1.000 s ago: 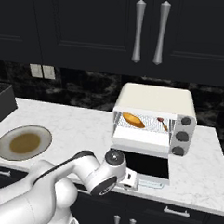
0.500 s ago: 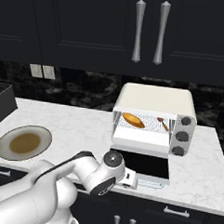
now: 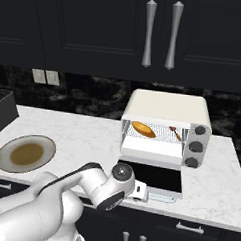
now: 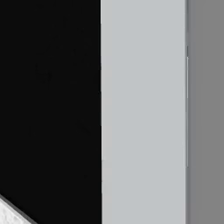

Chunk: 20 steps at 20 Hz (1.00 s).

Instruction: Pick up the kebab skewer and baguette bread, and place them inside the toaster oven. Close the toaster oven door and start by setting the timer.

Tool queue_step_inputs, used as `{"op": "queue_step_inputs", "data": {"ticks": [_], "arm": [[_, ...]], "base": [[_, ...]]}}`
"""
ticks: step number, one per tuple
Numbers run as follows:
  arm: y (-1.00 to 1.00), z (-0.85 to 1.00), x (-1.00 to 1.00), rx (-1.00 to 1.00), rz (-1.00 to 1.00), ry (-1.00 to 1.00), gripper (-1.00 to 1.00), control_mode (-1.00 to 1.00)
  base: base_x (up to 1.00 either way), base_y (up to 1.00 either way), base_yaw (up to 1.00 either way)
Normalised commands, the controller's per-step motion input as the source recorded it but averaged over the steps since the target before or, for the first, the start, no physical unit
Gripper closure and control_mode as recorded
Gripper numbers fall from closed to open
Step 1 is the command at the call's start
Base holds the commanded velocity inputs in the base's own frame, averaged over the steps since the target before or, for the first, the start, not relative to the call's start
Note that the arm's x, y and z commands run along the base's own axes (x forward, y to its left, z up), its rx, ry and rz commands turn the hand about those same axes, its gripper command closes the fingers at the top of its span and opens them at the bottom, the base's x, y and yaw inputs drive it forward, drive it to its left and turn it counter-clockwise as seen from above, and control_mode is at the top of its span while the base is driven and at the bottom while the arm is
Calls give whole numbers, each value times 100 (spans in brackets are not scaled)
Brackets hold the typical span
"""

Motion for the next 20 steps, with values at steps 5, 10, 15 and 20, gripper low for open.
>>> {"op": "queue_step_inputs", "data": {"ticks": [5,10,15,20], "arm": [[7,0,11,0,0,-1,-100,-100],[10,7,24,0,0,-8,-100,-100],[10,20,22,0,0,-12,-100,-100],[5,32,31,0,0,-8,-100,-100]], "base": [[0,0,0],[0,0,0],[0,0,0],[0,0,0]]}}
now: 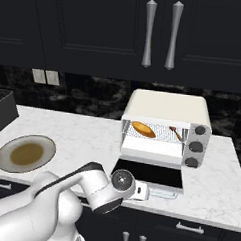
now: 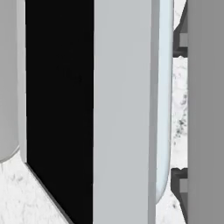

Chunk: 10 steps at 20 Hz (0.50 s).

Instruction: Pick up the kebab skewer and baguette bread, and place them inside the toaster oven. Close the toaster oven door and start by setting the timer.

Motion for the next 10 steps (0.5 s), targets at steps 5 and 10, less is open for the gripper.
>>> {"op": "queue_step_inputs", "data": {"ticks": [5,10], "arm": [[1,39,44,0,0,-3,-100,-100],[0,35,46,0,0,0,-100,-100]], "base": [[0,0,0],[0,0,0]]}}
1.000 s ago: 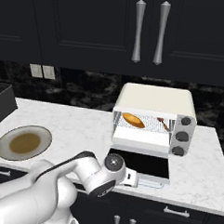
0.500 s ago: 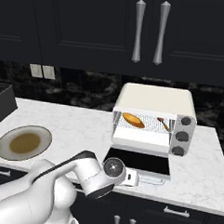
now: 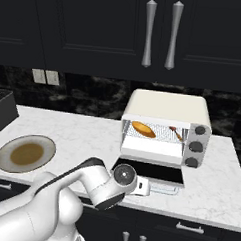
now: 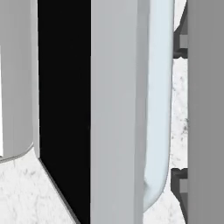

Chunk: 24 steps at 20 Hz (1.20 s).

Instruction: Pick up the kebab skewer and baguette bread, and place them inside the toaster oven. Close the toaster oven door and start by setting the timer.

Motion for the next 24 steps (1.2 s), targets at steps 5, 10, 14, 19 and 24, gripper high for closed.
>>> {"op": "queue_step_inputs", "data": {"ticks": [5,10,14,19,24], "arm": [[0,35,45,0,0,0,-100,-100],[0,33,56,0,0,-5,-100,-100],[0,28,62,0,0,-8,-100,-100],[2,24,61,0,0,-10,-100,-100],[15,17,60,0,0,-8,-100,-100]], "base": [[0,0,0],[0,0,0],[0,0,0],[0,0,0],[0,0,0]]}}
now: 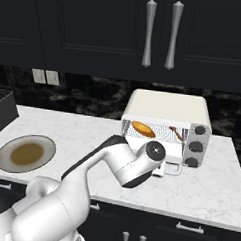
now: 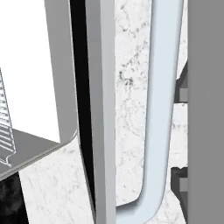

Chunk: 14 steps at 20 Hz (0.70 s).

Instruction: Pick up the kebab skewer and baguette bread, and place them inside the toaster oven. Close the toaster oven door and start by setting the timer.

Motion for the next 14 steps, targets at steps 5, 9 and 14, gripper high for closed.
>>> {"op": "queue_step_inputs", "data": {"ticks": [5,9,14], "arm": [[31,2,55,-1,0,-6,-100,-100],[47,2,59,-7,0,-5,-100,-100],[64,5,67,-10,0,-6,-100,-100]], "base": [[0,0,0],[0,0,0],[0,0,0]]}}
